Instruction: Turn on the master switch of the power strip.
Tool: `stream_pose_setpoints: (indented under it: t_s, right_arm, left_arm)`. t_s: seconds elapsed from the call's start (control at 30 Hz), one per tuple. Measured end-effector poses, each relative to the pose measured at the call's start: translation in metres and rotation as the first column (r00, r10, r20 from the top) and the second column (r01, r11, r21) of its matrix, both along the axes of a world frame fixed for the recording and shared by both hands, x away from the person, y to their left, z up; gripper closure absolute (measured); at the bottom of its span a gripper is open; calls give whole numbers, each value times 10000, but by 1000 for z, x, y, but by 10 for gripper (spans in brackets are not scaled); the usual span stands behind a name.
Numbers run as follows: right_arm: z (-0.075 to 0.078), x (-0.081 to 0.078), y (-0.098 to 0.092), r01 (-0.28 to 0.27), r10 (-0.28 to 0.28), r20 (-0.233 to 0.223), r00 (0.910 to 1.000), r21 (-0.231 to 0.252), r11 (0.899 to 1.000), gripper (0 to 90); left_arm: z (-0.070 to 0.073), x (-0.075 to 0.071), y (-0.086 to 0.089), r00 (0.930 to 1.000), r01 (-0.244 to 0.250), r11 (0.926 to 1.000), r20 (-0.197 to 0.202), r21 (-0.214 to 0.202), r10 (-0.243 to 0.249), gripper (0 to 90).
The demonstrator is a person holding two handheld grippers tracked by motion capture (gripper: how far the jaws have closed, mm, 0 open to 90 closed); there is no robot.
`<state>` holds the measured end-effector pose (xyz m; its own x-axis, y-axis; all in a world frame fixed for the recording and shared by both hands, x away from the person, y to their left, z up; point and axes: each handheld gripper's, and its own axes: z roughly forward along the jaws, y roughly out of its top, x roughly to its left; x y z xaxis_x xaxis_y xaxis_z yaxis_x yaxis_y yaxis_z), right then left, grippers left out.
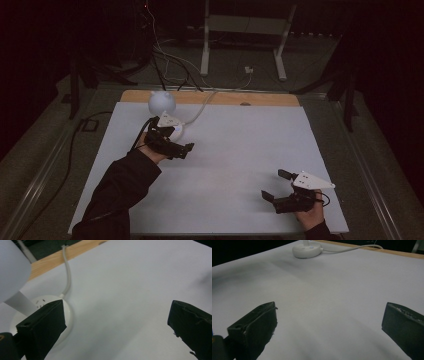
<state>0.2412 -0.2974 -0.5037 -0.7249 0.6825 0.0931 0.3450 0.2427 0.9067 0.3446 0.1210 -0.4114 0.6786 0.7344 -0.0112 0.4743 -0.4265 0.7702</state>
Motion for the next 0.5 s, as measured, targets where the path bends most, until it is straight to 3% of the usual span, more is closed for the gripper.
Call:
stream_pose_setpoints:
  t_s: [0.33, 0.5]
  right_arm:
    - [0, 0, 0, -1, 1, -8, 10000, -29, 10000, 0]
    - [-1, 0, 1, -28, 28, -5, 10000, -76, 10000, 0]
  left_arm:
    - [-6, -21, 13, 9968, 741, 9972, -305, -138, -745, 3]
    - [-12, -33, 22, 9923, 1188, 9923, -318, -339, -1199, 3]
